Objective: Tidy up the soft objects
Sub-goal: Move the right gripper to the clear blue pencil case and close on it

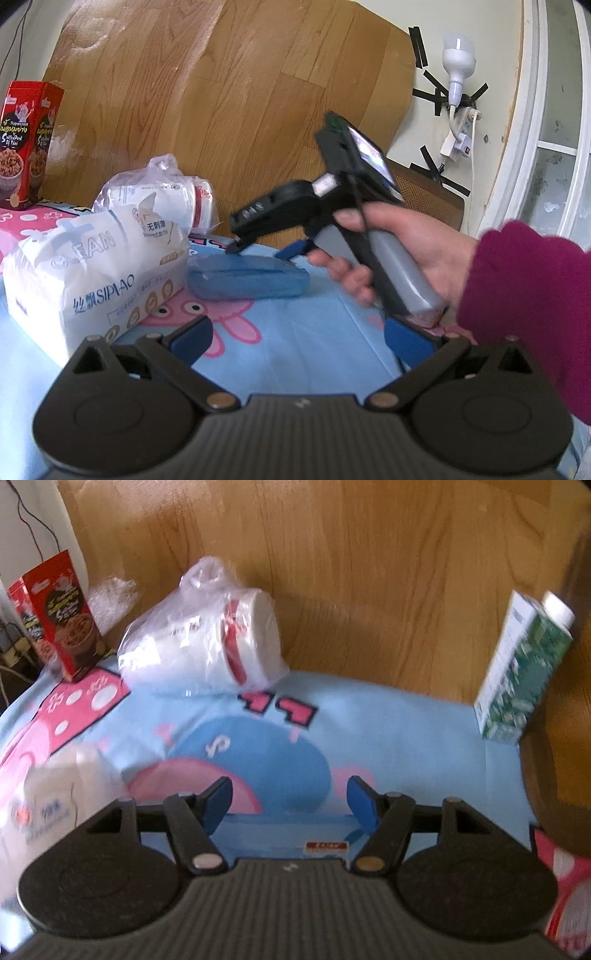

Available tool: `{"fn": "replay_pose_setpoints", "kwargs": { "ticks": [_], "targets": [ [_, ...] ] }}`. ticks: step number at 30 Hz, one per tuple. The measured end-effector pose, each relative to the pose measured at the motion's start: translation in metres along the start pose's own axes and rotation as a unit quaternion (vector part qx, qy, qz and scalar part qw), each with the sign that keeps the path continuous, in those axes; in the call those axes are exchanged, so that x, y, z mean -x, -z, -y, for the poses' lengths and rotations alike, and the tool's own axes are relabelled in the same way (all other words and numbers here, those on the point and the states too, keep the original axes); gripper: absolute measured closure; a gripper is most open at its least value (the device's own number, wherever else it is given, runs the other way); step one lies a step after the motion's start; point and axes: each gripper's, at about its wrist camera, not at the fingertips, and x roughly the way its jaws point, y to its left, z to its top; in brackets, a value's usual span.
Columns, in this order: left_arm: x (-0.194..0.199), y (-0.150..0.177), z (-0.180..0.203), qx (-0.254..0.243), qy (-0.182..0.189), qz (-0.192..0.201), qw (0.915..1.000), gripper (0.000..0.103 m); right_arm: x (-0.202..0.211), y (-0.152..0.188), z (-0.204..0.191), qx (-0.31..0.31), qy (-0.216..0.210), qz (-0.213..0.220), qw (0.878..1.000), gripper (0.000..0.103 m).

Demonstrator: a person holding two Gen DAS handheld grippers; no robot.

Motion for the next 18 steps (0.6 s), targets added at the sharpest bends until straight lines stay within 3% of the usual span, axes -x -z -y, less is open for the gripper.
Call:
{"fn": "replay_pose_setpoints", "kwargs": {
  "ticks": [10, 15, 18],
  "targets": [
    [0.001, -0.001, -0.005, 0.007, -0.003, 0.004, 1.0000, 0.000, 0.064, 0.081, 0.027, -0.031, -0.041, 0.015, 0.999, 0.032],
    [0.004, -0.002, -0.011, 0.027, -0.011, 0.011, 0.9995, 0.000, 0.104, 0.105, 0.032, -0.020, -0.054, 0.092, 0.994, 0.032],
    [0.006, -0.002, -0.016, 0.038, -0.016, 0.016, 0.9990, 0.000, 0.117, 0.113, 0.032, 0.007, -0.077, 0.122, 0.989, 0.025]
  ]
}}
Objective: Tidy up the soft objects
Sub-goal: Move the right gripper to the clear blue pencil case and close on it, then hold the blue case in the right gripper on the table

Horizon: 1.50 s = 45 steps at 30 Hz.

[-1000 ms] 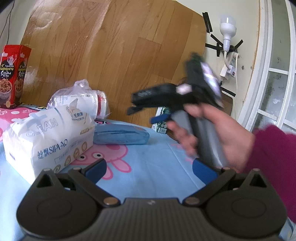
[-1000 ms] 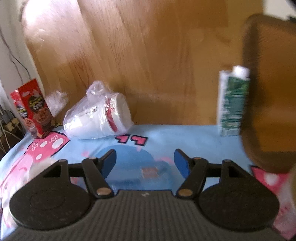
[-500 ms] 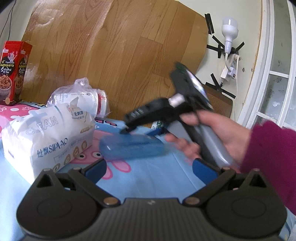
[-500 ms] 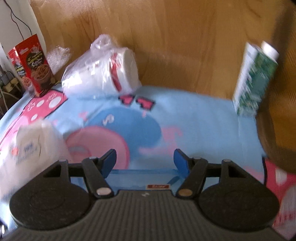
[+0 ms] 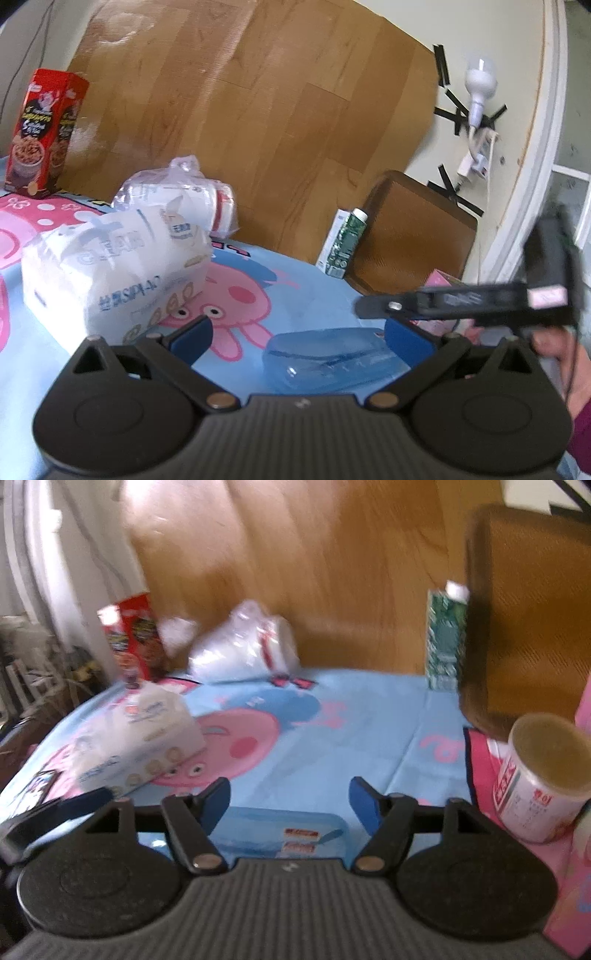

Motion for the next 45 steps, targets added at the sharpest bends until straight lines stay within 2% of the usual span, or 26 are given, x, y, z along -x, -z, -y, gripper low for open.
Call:
{"fn": "replay_pose_setpoints", "kwargs": {
  "ticks": [4, 10, 16, 18, 21, 25, 28, 30, 33, 39, 45],
  "targets": [
    [0.002, -0.002, -0.005, 0.016, -0.016, 0.010, 0.9997, 0.000, 0.008, 0.006, -0.007, 0.067, -0.025, 0.007, 0.997, 0.016],
    [0.002, -0.004, -0.015, 0.045, -0.031, 0.012, 0.9984, 0.000, -0.007, 0.003, -0.016, 0.152, -0.048, -0.039, 0.986, 0.010],
    [0.000, -0.003, -0.018, 0.052, -0.027, 0.007, 0.9982, 0.000, -0.035, 0.000, -0.031, 0.244, -0.062, -0.113, 0.961, 0.006],
    [0.000, -0.003, -0.018, 0.052, -0.026, 0.007, 0.9983, 0.000, -0.047, 0.003, -0.033, 0.267, -0.043, -0.144, 0.952, 0.007],
    [0.000, -0.003, -0.018, 0.054, -0.024, 0.006, 0.9982, 0.000, -0.052, -0.002, -0.024, 0.214, -0.036, -0.170, 0.961, 0.011],
    [-0.001, -0.003, -0.019, 0.057, -0.021, 0.003, 0.9981, 0.000, -0.039, 0.002, -0.021, 0.155, -0.012, -0.164, 0.974, 0.034],
    [-0.001, -0.002, -0.019, 0.057, -0.019, 0.002, 0.9982, 0.000, -0.020, 0.017, -0.022, 0.106, 0.007, -0.140, 0.984, 0.043],
    [-0.001, -0.002, -0.018, 0.055, -0.016, 0.001, 0.9984, 0.000, -0.004, 0.031, -0.025, 0.066, 0.008, -0.118, 0.991, 0.046],
    [-0.002, -0.001, -0.015, 0.047, -0.014, -0.002, 0.9988, 0.000, 0.019, 0.056, -0.032, 0.031, 0.011, -0.073, 0.997, 0.046],
    [-0.005, 0.002, -0.001, 0.008, -0.013, -0.013, 0.9998, 0.000, 0.037, 0.096, -0.046, 0.038, 0.027, 0.028, 0.999, 0.044],
    [-0.004, 0.005, 0.012, -0.030, -0.032, -0.008, 0.9990, 0.000, 0.037, 0.092, -0.041, 0.033, 0.015, 0.031, 0.999, 0.039]
  ]
}}
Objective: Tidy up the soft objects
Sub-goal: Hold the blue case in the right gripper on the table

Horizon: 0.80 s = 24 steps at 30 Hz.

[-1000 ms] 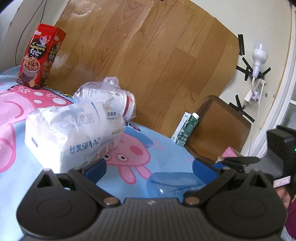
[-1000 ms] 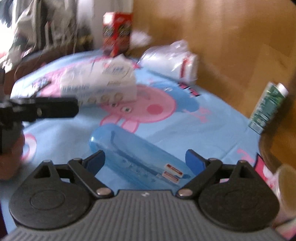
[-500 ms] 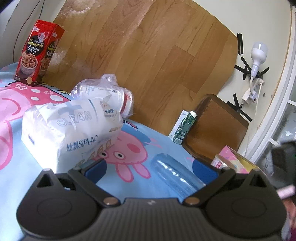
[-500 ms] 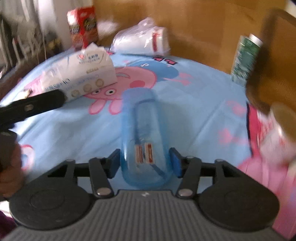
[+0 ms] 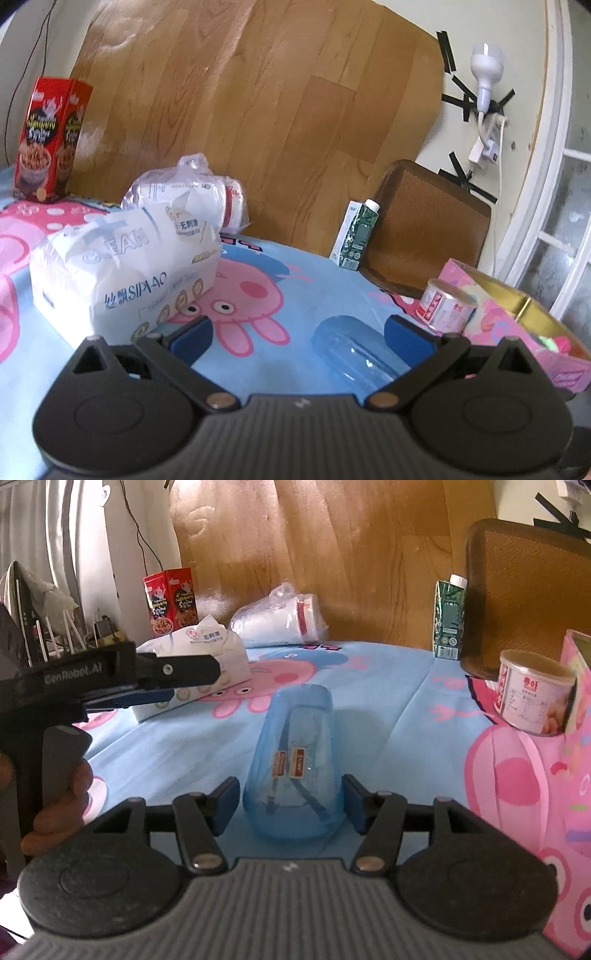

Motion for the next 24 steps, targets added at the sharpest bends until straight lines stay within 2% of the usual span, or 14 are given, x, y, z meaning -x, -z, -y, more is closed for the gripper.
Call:
{"fn": "replay_pose_setpoints", "kwargs": {
  "ticks": [9, 20, 24],
  "targets": [
    [0.007, 0.006, 0.028, -0.079, -0.056, 0.038, 0.9946, 0.000, 0.005, 0.003, 0.006, -0.026, -0.017, 0.007, 0.999, 0.038],
    [0.018, 0.011, 0.042, -0.114, -0.111, 0.082, 0.9839, 0.000, 0.006, 0.004, 0.008, -0.037, -0.026, 0.011, 0.999, 0.033],
    [0.018, 0.010, 0.042, -0.114, -0.120, 0.085, 0.9825, 0.000, 0.007, 0.003, 0.009, -0.041, -0.026, 0.012, 0.999, 0.033]
  ]
}}
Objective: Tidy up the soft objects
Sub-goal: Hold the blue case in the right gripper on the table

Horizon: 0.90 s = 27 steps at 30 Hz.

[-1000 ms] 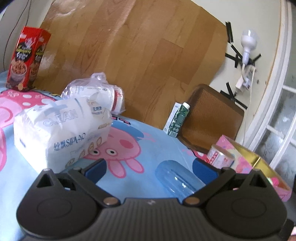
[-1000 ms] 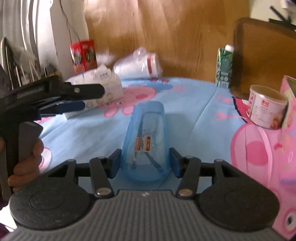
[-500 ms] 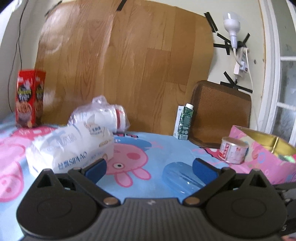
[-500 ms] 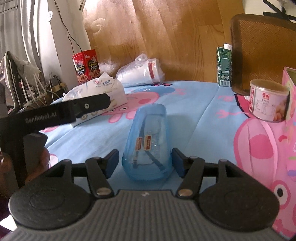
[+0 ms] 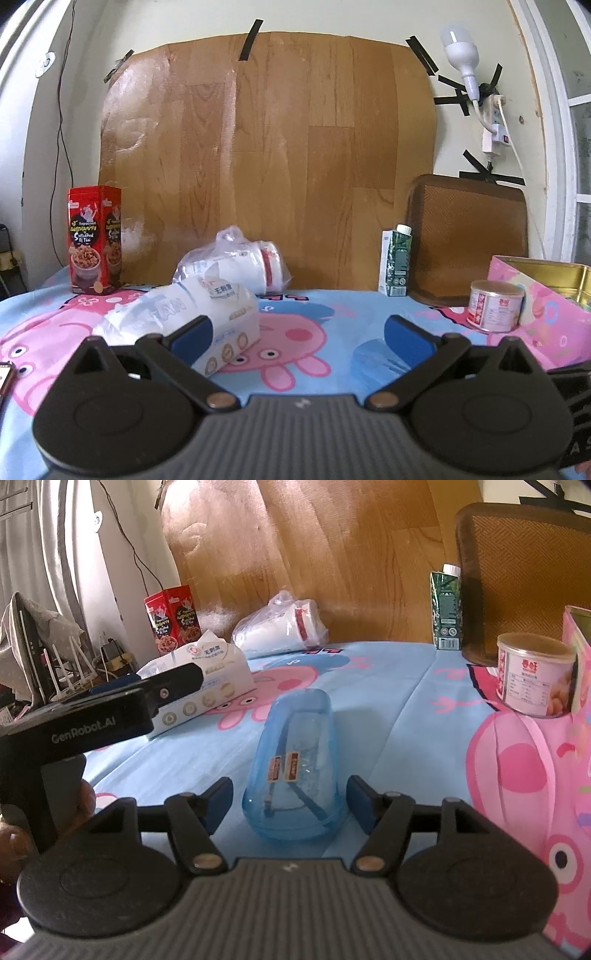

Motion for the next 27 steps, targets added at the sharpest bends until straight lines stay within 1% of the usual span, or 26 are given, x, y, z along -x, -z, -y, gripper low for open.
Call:
{"fn": "replay_pose_setpoints", "kwargs": {
  "ticks": [6, 12, 15, 18, 23, 27],
  "targets": [
    [0.0002, 0.0000, 0.0022, -0.009, 0.000, 0.001, 1.0000, 0.000, 0.0004, 0.0001, 0.0009, 0.001, 0.000, 0.000, 1.000, 0.032],
    [-0.0070, -0.0001, -0.0036, 0.005, 0.001, -0.022, 0.9997, 0.000, 0.0004, 0.0000, 0.0010, 0.001, -0.001, 0.000, 1.000, 0.032],
    [-0.0083, 0.0004, -0.0035, 0.006, 0.003, -0.027, 0.9996, 0.000, 0.0005, 0.0000, 0.0014, 0.001, -0.001, 0.000, 1.000, 0.032],
    [-0.0067, 0.0010, -0.0016, 0.002, 0.005, -0.025, 0.9997, 0.000, 0.0003, 0.0001, 0.0010, 0.001, -0.001, 0.000, 1.000, 0.032],
    [-0.0043, 0.0008, 0.0005, -0.004, -0.009, -0.017, 0.9998, 0.000, 0.0003, 0.0000, 0.0010, 0.001, -0.001, 0.000, 1.000, 0.032],
    [-0.0029, 0.0002, 0.0016, -0.008, -0.012, -0.012, 0.9998, 0.000, 0.0004, -0.0001, 0.0009, 0.001, -0.001, -0.001, 1.000, 0.032]
  ]
}}
